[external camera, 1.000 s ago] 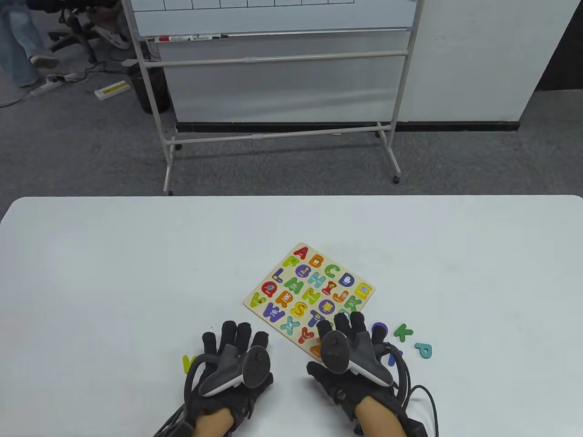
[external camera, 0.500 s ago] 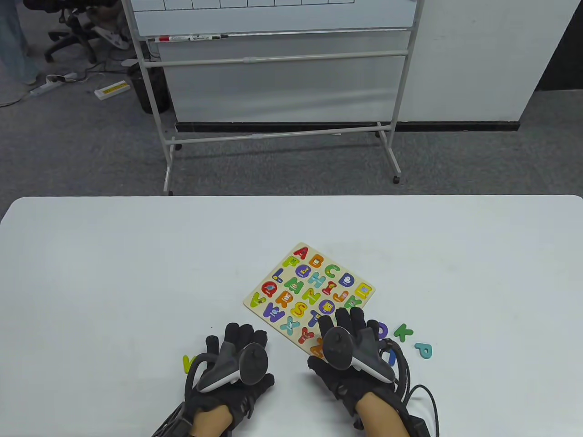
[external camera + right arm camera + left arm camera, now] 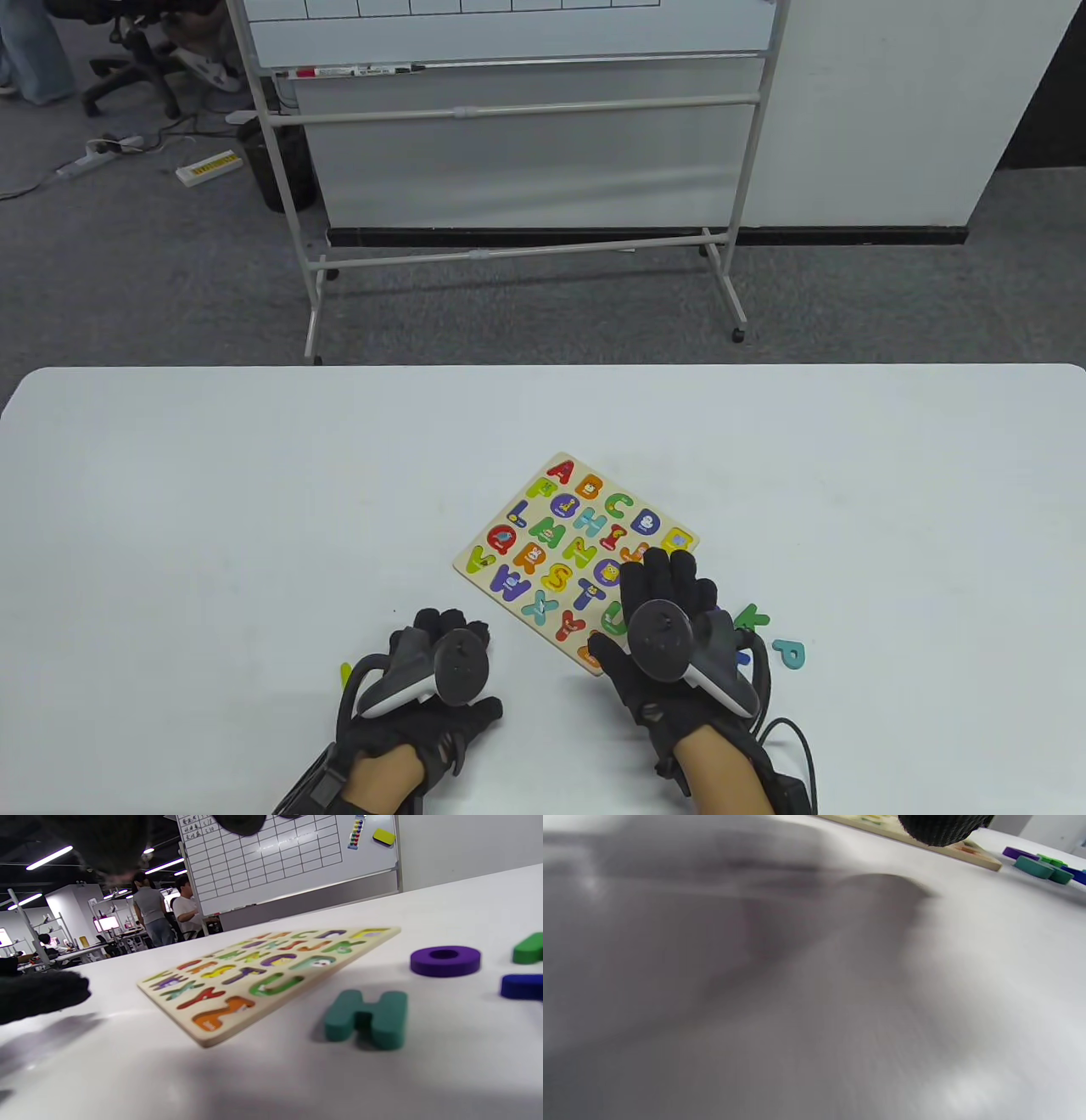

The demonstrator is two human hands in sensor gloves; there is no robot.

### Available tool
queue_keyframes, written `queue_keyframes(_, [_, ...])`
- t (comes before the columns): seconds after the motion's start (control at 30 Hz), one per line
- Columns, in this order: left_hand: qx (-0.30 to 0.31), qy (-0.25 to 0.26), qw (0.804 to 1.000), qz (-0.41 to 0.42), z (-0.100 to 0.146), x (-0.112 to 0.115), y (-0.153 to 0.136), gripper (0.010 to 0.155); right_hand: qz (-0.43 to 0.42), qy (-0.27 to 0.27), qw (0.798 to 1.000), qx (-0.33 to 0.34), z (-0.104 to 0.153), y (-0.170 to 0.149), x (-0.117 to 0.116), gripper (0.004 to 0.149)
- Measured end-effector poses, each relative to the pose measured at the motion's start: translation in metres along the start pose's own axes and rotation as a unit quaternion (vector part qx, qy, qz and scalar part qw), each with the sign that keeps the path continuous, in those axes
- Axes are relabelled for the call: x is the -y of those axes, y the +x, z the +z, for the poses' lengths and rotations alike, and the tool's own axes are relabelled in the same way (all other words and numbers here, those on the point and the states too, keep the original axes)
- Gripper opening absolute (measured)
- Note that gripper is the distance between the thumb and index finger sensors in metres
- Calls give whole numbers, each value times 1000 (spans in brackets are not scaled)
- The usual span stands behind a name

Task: Hold alphabet puzzle board and insert letter blocks into matching slots

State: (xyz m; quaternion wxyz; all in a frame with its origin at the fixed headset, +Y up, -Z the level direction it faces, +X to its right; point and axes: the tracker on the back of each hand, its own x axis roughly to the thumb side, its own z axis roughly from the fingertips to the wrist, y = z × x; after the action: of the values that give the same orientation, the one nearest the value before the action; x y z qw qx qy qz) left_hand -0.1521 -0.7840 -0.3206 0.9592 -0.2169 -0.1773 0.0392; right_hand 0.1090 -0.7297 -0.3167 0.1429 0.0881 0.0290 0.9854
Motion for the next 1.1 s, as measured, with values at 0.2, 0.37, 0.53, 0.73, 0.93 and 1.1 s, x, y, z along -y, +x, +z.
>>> queue_keyframes(0.2, [-3, 14, 1000, 17, -42, -25, 6, 82, -5, 12, 1000, -2, -1, -2, -1, 89])
queue_keyframes(0.37, [-11, 1, 1000, -11, -73, -38, 9, 80, -14, 18, 1000, 2, 0, -3, -1, 88])
queue_keyframes(0.53, [-26, 4, 1000, -12, -96, -46, 10, 77, -15, 33, 999, 0, -1, -5, -4, 88])
queue_keyframes(0.73, [-22, -35, 999, 4, -108, -31, 3, 73, -19, 43, 999, -6, -1, -8, -5, 87])
queue_keyframes(0.93, [-33, -40, 999, 8, -103, -30, 6, 73, -24, 50, 998, -11, -2, -10, -6, 86])
queue_keyframes(1.1, [-70, -19, 997, 19, -86, -21, 9, 72, -28, 47, 998, -7, -1, -10, -6, 85])
